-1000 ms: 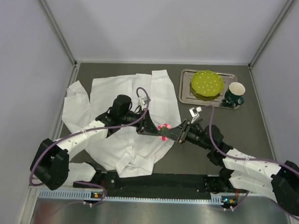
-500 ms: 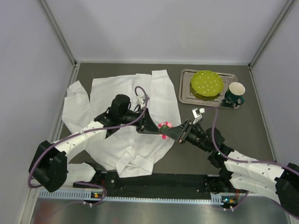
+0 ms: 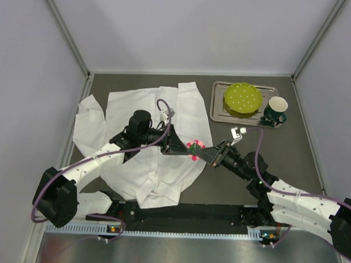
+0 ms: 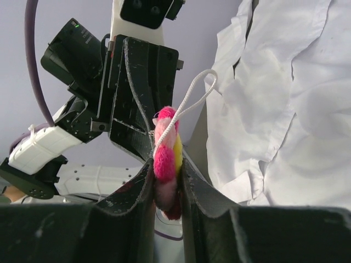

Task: Remove the brooch from the garment

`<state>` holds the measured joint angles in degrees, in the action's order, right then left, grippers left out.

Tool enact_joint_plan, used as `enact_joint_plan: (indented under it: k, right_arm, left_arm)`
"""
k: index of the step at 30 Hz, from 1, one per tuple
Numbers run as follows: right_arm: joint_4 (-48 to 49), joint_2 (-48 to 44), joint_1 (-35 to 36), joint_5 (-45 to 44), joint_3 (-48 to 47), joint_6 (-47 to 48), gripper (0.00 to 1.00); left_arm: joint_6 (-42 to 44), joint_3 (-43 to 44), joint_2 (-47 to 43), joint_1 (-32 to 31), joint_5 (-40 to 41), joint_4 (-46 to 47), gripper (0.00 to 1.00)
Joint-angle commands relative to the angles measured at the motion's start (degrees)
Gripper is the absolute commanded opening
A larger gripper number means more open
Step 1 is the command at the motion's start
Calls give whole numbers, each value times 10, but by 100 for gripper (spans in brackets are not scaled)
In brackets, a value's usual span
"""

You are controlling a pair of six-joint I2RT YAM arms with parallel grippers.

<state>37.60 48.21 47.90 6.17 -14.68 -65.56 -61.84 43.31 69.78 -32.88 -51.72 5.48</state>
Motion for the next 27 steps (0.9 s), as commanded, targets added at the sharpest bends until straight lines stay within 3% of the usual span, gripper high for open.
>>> enact_joint_plan:
  k: [1,11,27]
  right_arm:
    - [-50,-2,-10,-70,9,38,14]
    - [-41,-24,-10,-101,31,31,16]
    - [-57,-29,-10,-111,16,40,29]
  left_arm:
    - [-11,12,-32,15,-18,33,0]
    - [-55,-7,-36,16,-9,87,0]
    - [-29,-2,-34,14,-13,60,0]
